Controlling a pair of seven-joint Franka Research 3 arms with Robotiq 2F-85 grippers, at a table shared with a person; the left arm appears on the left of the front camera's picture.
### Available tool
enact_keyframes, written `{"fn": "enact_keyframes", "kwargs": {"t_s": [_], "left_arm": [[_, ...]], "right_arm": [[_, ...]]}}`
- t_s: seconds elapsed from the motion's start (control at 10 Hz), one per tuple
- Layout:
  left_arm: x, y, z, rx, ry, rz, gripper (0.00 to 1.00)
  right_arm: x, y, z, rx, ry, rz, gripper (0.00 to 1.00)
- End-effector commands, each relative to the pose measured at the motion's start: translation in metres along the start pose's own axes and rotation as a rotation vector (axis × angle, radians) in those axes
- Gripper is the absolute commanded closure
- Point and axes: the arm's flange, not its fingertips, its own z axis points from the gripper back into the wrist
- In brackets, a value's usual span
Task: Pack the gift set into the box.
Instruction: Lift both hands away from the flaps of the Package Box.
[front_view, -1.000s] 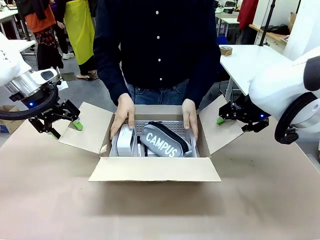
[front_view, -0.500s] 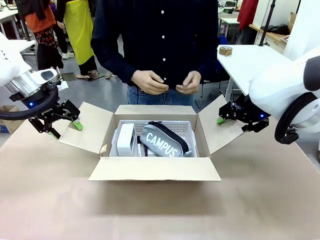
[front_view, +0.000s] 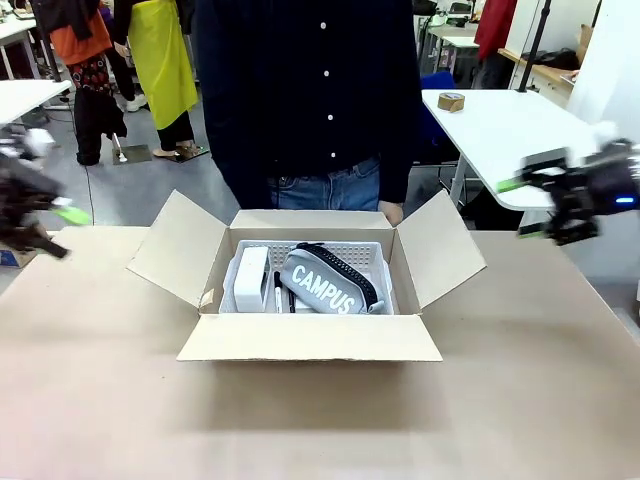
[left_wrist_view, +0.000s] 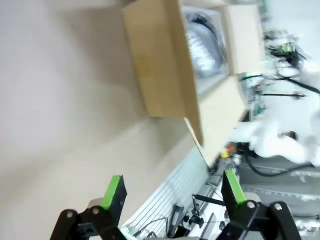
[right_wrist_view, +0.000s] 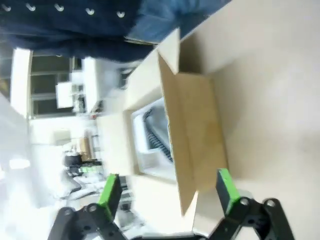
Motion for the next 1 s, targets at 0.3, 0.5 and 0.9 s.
{"fn": "enact_keyframes", "kwargs": {"t_s": [0.3, 0.5, 0.9], "left_arm": [[-0.042, 0.064, 0.028, -0.321, -0.062, -0.084, 0.00], [-0.042, 0.064, 0.028, -0.321, -0.062, -0.084, 0.00], [-0.042, 0.064, 0.028, -0.321, -0.062, -0.084, 0.00]], "right_arm": [[0.006, -0.075, 0.075, 0.288, 0.000, -0.218, 0.00], [0.006, -0.075, 0.075, 0.288, 0.000, -0.218, 0.00], [0.006, -0.075, 0.075, 0.288, 0.000, -0.218, 0.00]]}}
